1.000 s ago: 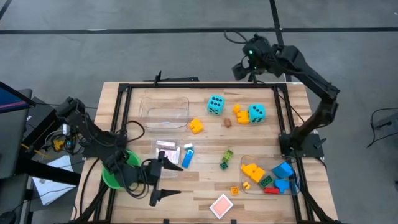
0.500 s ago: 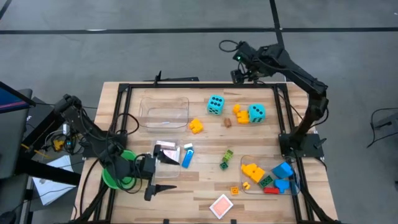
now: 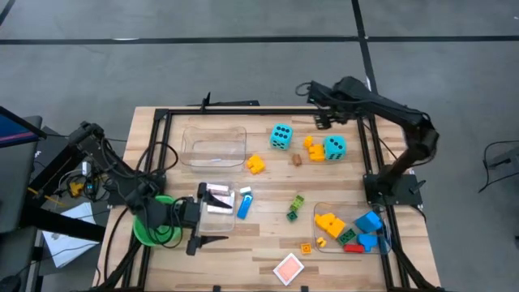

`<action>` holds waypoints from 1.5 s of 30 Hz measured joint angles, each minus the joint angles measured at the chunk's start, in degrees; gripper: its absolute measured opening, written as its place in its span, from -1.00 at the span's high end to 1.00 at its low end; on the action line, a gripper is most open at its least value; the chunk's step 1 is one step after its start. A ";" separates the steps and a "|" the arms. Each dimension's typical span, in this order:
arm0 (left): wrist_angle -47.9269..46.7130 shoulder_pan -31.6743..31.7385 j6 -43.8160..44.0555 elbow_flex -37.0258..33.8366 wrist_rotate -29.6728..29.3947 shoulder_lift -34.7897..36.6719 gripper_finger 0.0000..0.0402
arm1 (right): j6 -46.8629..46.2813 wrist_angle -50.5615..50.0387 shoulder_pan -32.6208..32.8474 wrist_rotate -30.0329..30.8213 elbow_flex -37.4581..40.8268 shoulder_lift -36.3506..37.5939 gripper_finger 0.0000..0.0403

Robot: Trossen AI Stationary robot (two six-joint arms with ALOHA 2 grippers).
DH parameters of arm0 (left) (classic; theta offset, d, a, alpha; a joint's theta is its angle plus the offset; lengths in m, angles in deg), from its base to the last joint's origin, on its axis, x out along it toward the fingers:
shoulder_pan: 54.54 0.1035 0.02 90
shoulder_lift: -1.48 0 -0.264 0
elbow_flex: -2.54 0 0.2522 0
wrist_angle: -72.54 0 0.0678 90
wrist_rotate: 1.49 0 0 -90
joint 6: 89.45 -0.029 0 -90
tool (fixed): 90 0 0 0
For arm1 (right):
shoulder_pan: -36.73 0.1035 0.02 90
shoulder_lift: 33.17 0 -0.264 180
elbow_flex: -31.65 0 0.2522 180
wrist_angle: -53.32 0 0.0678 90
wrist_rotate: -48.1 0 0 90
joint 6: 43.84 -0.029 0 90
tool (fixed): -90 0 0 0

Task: Pick & Place Toys
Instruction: Put the light blue dice into the top transparent bin

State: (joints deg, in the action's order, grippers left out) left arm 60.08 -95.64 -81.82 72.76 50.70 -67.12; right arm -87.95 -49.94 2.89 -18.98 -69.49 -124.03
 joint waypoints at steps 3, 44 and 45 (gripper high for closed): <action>-0.04 1.46 -0.10 0.00 -0.02 0.00 -0.84 | -0.94 4.82 -1.90 -0.86 8.98 6.83 -0.75; -0.28 8.06 1.52 0.00 3.63 -0.04 -0.84 | -0.86 32.68 -1.34 -9.35 35.94 13.71 -0.75; -0.48 8.06 1.67 0.00 3.63 -0.06 -0.84 | -0.89 33.06 -0.91 -9.32 35.94 13.71 -0.75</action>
State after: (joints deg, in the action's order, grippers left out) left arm 59.60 -87.57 -80.15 72.76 54.33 -67.18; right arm -88.84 -16.87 1.97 -28.30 -33.55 -110.31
